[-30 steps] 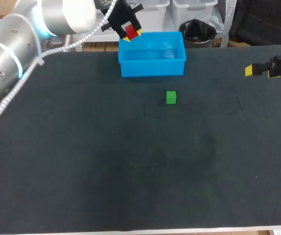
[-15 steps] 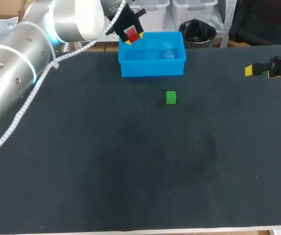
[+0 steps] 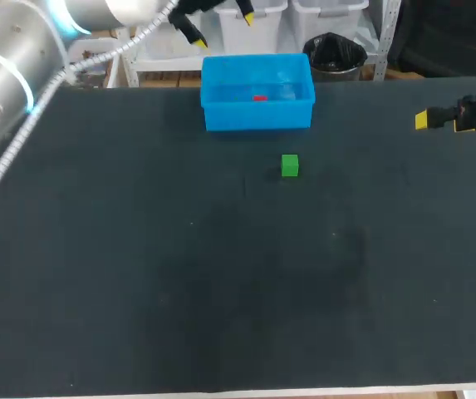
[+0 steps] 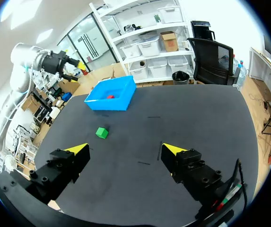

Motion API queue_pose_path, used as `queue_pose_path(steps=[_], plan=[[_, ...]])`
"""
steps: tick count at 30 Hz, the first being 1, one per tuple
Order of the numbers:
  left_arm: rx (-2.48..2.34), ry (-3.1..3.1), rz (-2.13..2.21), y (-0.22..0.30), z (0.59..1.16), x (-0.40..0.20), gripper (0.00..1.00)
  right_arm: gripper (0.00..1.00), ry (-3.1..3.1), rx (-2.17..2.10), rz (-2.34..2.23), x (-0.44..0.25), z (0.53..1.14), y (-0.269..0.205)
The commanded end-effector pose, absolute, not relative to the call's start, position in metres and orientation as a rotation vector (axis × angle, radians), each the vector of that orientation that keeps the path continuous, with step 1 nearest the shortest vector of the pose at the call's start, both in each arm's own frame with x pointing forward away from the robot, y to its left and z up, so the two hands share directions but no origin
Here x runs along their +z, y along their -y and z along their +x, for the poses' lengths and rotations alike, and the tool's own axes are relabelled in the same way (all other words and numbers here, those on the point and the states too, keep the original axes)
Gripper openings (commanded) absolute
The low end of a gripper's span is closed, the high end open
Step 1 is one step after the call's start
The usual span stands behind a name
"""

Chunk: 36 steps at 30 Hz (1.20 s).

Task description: Use the left arm to pick the red cube and place it into the blue plastic box first, then use the right arm to grasp the green cube and put it into the same blue plastic box after the first action is fully finished.

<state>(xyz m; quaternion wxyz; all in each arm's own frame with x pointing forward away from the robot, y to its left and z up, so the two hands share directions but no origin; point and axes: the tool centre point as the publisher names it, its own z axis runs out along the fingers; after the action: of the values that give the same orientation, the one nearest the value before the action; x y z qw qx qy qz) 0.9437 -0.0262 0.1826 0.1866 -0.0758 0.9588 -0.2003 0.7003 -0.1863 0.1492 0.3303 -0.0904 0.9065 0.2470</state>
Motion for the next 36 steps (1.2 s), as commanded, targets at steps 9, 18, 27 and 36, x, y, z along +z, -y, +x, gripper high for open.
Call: queue_pose_path(steps=[9, 18, 27, 36], plan=[[-0.572, -2.571, -0.226, 0.008, 0.894, 0.201, 1.00, 1.00, -2.371, 0.645, -0.236, 0.149, 0.700, 0.186], [-0.572, -2.571, -0.226, 0.008, 0.894, 0.201, 1.00, 1.00, -2.371, 0.645, -0.236, 0.149, 0.700, 0.186], [-0.629, -2.390, 0.087, -0.015, 0.877, 0.214, 1.00, 1.00, -2.371, 0.645, -0.236, 0.149, 0.700, 0.186], [-0.831, -2.190, 0.472, -0.080, 0.874, 0.225, 1.00, 1.00, -2.371, 0.645, -0.236, 0.149, 0.700, 0.186]])
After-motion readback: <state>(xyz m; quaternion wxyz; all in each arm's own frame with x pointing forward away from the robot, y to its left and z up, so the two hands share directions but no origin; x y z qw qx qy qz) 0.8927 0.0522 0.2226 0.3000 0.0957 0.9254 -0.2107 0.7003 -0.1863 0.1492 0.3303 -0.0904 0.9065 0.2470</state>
